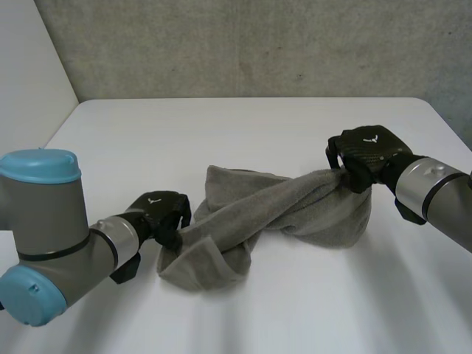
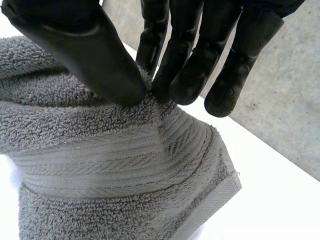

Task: Fold the towel.

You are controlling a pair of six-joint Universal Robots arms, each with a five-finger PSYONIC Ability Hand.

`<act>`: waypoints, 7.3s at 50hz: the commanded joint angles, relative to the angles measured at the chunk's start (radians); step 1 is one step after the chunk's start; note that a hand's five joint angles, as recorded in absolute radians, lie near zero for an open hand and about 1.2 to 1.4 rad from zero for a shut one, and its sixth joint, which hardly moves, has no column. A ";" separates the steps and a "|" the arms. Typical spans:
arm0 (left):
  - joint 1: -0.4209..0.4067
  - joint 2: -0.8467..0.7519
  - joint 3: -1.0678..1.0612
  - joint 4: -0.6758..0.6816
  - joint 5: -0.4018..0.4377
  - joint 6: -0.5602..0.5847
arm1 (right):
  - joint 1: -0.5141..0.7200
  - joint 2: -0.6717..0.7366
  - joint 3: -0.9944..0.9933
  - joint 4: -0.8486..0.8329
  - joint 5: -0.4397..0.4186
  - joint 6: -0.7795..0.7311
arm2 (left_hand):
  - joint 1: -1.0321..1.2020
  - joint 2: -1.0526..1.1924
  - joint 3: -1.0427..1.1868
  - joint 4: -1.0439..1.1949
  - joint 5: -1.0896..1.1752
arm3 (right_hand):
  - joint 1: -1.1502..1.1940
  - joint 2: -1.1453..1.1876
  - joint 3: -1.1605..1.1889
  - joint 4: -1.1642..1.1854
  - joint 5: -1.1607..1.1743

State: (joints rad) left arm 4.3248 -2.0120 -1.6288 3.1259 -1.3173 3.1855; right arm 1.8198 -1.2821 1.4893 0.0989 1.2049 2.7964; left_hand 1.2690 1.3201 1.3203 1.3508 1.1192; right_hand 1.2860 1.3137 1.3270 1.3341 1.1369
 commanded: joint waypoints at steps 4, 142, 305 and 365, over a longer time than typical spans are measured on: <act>0.015 -0.089 0.315 0.000 0.059 0.048 | 0.010 0.093 -0.193 -0.001 0.004 -0.028 | 0.127 0.076 0.076 0.045 0.103 | 0.110 0.083 0.069 0.062 0.085; 0.230 -0.056 -0.051 0.608 0.007 0.249 | -0.054 0.319 -0.221 0.314 -0.028 -0.069 | 0.127 0.076 0.076 0.045 0.103 | -0.896 -0.923 -0.937 -0.944 -0.921; 0.219 -0.315 0.288 0.543 0.144 0.224 | 0.024 0.117 -0.118 -0.177 0.139 -0.139 | 0.127 0.076 0.076 0.045 0.103 | 0.110 0.083 0.069 0.062 0.085; 0.426 0.358 -0.042 0.381 0.236 0.226 | -0.128 -0.167 -0.046 -0.050 0.107 -0.001 | 0.127 0.076 0.076 0.045 0.103 | 0.110 0.083 0.069 0.062 0.085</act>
State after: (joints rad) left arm 4.7214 -1.8317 -1.6023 3.5022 -1.1135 3.4890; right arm 1.6947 -1.3314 1.4463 0.0424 1.3377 2.7941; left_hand 1.2721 1.3481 1.3496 1.3603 1.1457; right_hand 1.3300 1.3251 1.3241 1.3286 1.1651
